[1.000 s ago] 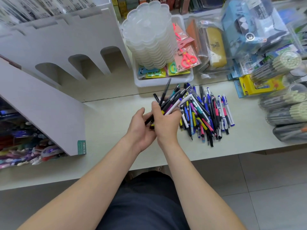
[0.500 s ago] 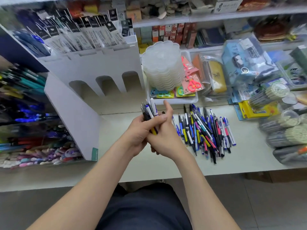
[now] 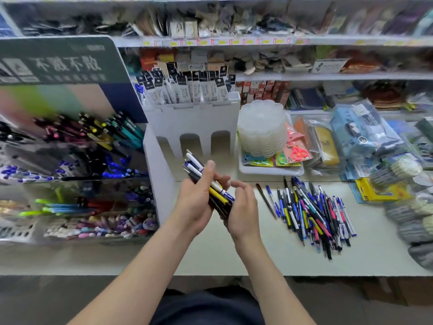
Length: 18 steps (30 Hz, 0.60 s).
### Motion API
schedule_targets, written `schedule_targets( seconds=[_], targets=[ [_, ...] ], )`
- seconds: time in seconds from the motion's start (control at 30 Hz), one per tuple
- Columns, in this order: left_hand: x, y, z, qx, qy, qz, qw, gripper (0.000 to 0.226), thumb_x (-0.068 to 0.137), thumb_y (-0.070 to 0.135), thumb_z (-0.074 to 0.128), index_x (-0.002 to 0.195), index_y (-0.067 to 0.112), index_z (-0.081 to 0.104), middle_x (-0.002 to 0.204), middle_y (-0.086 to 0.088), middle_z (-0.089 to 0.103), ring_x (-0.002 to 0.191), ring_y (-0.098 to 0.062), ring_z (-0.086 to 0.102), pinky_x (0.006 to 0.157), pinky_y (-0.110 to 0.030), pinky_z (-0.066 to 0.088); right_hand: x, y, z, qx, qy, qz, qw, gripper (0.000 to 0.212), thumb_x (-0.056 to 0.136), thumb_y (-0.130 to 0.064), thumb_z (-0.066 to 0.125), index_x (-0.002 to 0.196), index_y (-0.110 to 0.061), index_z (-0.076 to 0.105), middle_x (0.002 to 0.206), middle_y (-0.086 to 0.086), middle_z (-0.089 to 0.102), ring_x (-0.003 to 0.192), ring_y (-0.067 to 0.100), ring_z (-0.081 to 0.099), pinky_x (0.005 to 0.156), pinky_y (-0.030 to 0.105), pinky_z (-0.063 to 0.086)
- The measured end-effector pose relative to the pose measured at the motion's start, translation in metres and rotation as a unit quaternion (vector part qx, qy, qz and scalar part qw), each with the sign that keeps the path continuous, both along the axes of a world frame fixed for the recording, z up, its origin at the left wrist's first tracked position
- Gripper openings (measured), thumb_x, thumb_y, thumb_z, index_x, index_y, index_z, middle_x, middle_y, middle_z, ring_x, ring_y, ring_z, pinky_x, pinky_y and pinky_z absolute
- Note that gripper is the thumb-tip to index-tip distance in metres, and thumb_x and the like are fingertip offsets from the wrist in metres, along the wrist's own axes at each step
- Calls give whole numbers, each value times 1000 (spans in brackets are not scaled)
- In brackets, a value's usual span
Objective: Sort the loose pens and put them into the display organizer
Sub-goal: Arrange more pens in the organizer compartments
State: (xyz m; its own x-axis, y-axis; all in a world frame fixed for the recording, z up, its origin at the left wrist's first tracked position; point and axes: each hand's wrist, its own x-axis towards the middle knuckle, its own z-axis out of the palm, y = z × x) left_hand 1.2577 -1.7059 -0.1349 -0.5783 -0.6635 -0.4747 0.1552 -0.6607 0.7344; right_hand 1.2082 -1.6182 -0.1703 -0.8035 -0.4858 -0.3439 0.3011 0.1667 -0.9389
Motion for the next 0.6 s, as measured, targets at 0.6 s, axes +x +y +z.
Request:
schedule_targets(
  seconds=[0.6],
  targets=[
    [205,-140,22,-234,-31,-225,945,22,102,19,72,118,5,69,85,-17,72,73,-23,69,61,-30,57,148,-142,55,-17,116,90,989,30,105,-37,61,91,-15,76,70,15,56,61,26,50,52,36,49]
  ],
)
